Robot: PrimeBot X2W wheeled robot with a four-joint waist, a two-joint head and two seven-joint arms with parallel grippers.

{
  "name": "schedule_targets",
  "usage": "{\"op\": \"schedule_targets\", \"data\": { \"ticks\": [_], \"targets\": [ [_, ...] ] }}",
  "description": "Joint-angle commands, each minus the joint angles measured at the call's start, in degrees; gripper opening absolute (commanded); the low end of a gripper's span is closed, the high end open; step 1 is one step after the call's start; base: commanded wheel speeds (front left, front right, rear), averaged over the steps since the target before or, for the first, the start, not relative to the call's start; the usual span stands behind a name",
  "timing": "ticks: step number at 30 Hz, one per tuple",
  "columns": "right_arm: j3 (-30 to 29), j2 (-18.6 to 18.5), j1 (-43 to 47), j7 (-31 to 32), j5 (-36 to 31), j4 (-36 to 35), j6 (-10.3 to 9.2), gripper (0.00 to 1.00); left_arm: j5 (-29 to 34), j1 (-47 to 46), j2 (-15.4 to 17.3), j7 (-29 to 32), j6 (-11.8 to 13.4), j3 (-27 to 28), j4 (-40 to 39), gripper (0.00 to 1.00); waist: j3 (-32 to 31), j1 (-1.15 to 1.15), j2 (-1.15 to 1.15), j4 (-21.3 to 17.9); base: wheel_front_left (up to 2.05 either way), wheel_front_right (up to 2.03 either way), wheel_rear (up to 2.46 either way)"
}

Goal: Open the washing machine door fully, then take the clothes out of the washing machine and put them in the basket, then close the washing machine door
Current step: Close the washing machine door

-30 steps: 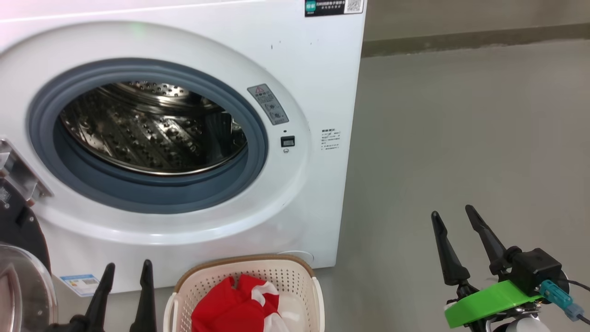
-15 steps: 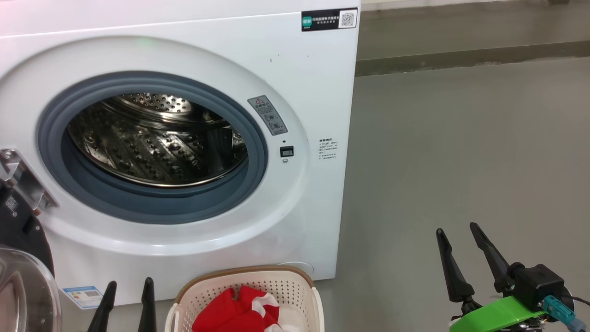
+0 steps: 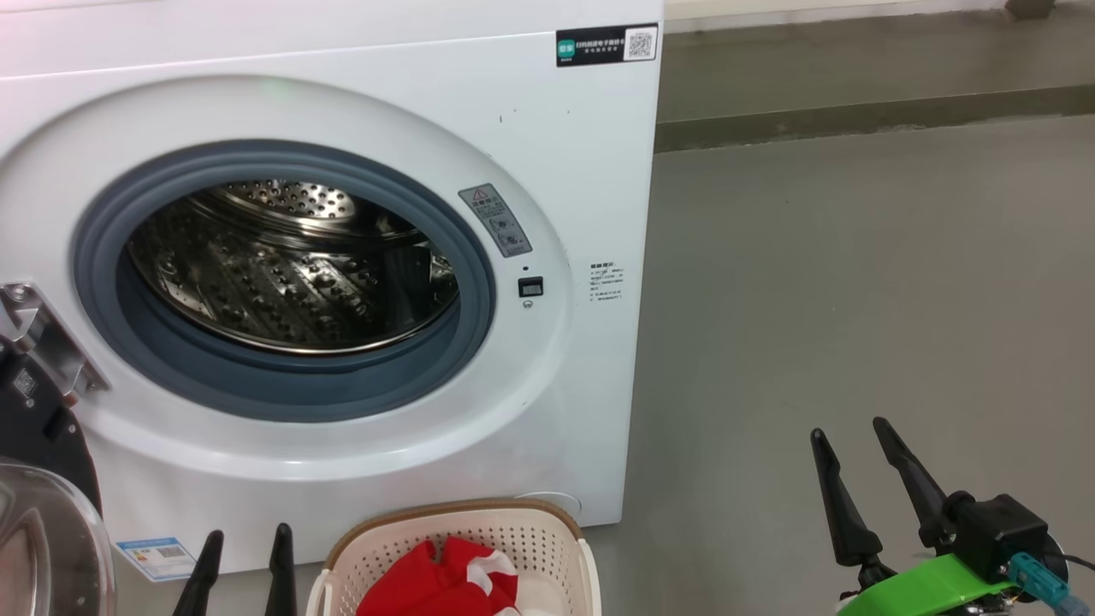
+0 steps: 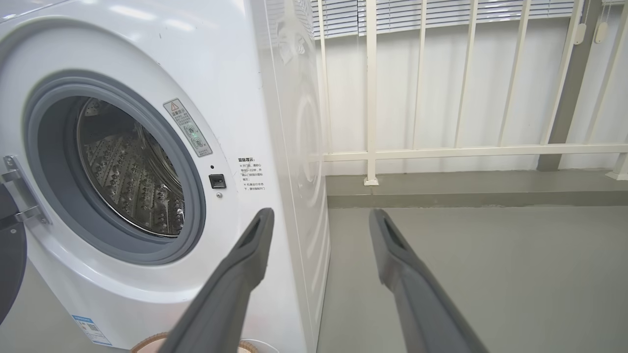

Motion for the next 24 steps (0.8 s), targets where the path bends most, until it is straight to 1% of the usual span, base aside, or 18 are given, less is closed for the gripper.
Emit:
{"op": "schedule_targets", "data": {
  "ticks": [1, 12, 16, 24],
  "targets": [
    [1.45, -0.94, -0.41, -0.36, -0.13, -1.46, 0.37, 1.0, -0.37, -0.8, 0.56, -0.45, 0.45, 1.62, -1.84, 1.0, 0.08, 0.0, 0.0, 0.05, 0.0, 0.0, 0.0],
    [1.7, -1.27, -0.43, -0.36, -0.35, -1.42, 0.37, 1.0, -0.91, -0.56, 0.57, -0.35, 1.27, 1.37, -2.24, 1.0, 0.27, 0.0, 0.0, -0.05, 0.0, 0.0, 0.0],
    [1.6, -1.3, -0.36, -0.36, -0.38, -1.4, 0.37, 1.0, -2.05, -0.6, 0.57, -0.38, 0.97, 1.59, -3.55, 1.0, 0.34, 0.0, 0.0, 0.01, 0.0, 0.0, 0.0],
    [1.47, -1.29, -0.56, -0.36, -0.38, -1.2, 0.37, 1.0, -0.83, -0.49, 1.35, -0.41, 1.08, 1.17, -4.83, 1.0, 0.51, 0.0, 0.0, 0.26, 0.0, 0.0, 0.0]
  ]
}}
